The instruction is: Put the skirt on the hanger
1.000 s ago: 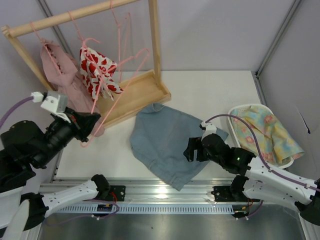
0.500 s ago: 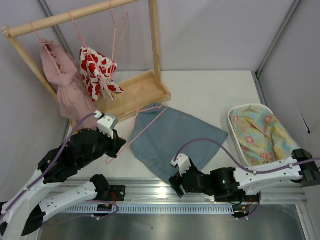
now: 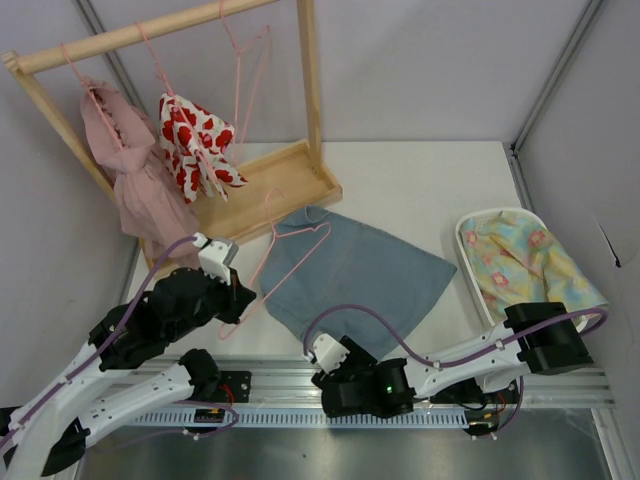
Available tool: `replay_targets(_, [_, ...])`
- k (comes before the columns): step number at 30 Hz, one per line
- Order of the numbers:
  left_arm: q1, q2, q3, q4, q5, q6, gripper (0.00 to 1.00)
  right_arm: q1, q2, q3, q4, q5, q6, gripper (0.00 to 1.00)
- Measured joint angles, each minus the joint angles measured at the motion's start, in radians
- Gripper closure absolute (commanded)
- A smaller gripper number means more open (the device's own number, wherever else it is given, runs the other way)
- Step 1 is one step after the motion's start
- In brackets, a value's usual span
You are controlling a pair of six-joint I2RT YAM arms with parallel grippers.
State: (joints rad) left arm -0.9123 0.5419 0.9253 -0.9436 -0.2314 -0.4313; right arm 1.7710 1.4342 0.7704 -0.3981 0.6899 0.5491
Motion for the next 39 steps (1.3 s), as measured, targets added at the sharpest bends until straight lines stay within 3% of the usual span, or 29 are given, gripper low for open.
replay_targets(12, [0.0,-0.001,-0.002,0.016,0.0,-0.013,1.0,-0.001,0.082,0.015,-0.02,0.035,0.0,0.37])
replay_targets(17, [0.0,-0.002,-0.002,0.023,0.0,-0.013,1.0,-0.015,0.082,0.014,-0.029,0.036,-0.002,0.44])
replay_targets(25, [0.0,-0.002,-0.002,0.043,0.0,-0.012,1.0,-0.04,0.082,0.004,-0.027,0.025,-0.019,0.45])
replay_targets(33, [0.0,0.001,-0.002,0.045,0.0,-0.011,1.0,-0.045,0.082,-0.004,-0.019,-0.002,-0.038,0.39])
replay_targets(39, [0.0,0.001,-0.012,0.055,-0.001,-0.012,1.0,-0.047,0.082,-0.004,-0.015,-0.018,-0.048,0.56])
